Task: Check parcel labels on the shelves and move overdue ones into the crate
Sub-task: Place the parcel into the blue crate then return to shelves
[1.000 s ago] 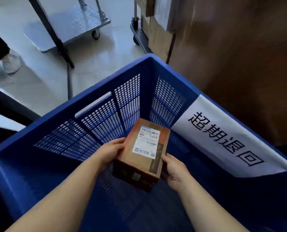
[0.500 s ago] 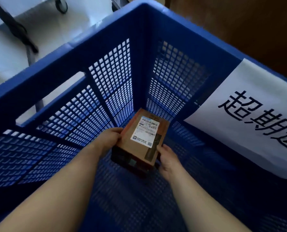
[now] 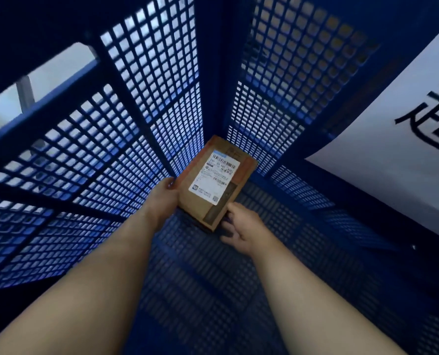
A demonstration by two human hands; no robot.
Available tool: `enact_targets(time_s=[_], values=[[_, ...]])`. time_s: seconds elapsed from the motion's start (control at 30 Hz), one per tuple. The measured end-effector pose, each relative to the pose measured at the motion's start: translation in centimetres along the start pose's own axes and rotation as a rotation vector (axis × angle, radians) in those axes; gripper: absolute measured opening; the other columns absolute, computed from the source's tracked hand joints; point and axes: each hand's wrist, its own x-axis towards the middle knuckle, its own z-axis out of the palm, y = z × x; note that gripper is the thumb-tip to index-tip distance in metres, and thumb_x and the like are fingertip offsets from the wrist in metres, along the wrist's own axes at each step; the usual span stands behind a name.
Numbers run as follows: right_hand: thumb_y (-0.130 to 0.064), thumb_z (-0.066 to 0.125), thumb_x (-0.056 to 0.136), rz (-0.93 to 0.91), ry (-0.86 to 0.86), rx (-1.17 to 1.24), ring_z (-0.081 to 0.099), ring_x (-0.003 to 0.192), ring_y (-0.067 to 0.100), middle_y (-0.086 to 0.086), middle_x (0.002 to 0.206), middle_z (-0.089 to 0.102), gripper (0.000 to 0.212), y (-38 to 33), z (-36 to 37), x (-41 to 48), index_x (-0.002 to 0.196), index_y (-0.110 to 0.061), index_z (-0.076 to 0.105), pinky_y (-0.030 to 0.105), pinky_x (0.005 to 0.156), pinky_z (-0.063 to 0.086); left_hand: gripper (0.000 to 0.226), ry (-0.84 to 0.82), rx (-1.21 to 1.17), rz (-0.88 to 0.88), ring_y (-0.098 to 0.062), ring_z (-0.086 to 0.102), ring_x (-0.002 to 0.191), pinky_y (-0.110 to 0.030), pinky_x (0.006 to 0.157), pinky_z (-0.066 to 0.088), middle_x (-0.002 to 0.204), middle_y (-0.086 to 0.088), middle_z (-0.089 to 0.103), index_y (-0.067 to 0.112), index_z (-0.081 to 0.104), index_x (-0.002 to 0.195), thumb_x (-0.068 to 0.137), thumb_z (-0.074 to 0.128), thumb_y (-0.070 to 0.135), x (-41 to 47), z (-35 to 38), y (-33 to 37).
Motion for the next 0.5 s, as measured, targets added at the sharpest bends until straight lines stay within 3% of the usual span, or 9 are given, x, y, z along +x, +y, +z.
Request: enact_targets(time_s=[0.07, 0.2, 0.37, 0.5], values=[[-0.036, 0.054, 0.097, -0.030, -0.010, 0.005, 0.042, 0.136, 0.020, -0.001, 0.147, 0.047, 0.045, -0.1, 0.4, -0.1, 0.141, -0.029, 0.046, 0.047, 0.112, 0.031, 0.064, 0.072, 0.040, 0.020, -0.020, 0.057, 0.109, -0.028, 0.083, 0.049, 0.140, -0.007, 0.049, 0.011, 0.031, 0.147, 0.089, 0.055, 0.009, 0.4, -0.2, 0.0], [-0.036, 0.050, 0.099, -0.112, 0.026, -0.016, 0.037, 0.139, 0.019, -0.002, 0.151, 0.041, 0.051, -0.1, 0.3, -1.5, 0.148, -0.028, 0.035, 0.041, 0.114, 0.029, 0.061, 0.117, 0.000, 0.002, -0.026, 0.054, 0.119, -0.042, 0.099, 0.048, 0.143, -0.009, 0.045, 0.014, 0.033, 0.147, 0.092, 0.058, 0.021, -0.5, -0.5, -0.2], [-0.029, 0.048, 0.101, -0.202, 0.105, -0.167, 0.046, 0.128, 0.016, 0.000, 0.148, 0.044, 0.050, -0.5, -0.6, -5.7, 0.148, -0.020, 0.036, 0.032, 0.102, 0.037, 0.036, 0.132, -0.046, 0.006, -0.026, 0.061, 0.110, -0.040, 0.093, 0.049, 0.122, -0.011, 0.063, 0.009, 0.057, 0.129, 0.094, 0.054, 0.018, -6.3, -1.0, 0.9], [-0.020, 0.050, 0.100, -0.301, 0.212, -0.394, 0.051, 0.111, 0.012, 0.002, 0.141, 0.052, 0.041, -1.7, -1.6, -11.1, 0.141, -0.015, 0.049, 0.023, 0.090, 0.040, 0.020, 0.160, -0.294, -0.045, -0.021, 0.064, 0.100, -0.034, 0.085, 0.050, 0.114, -0.010, 0.064, 0.013, 0.058, 0.114, 0.095, 0.054, 0.012, -12.3, -1.0, 2.3]])
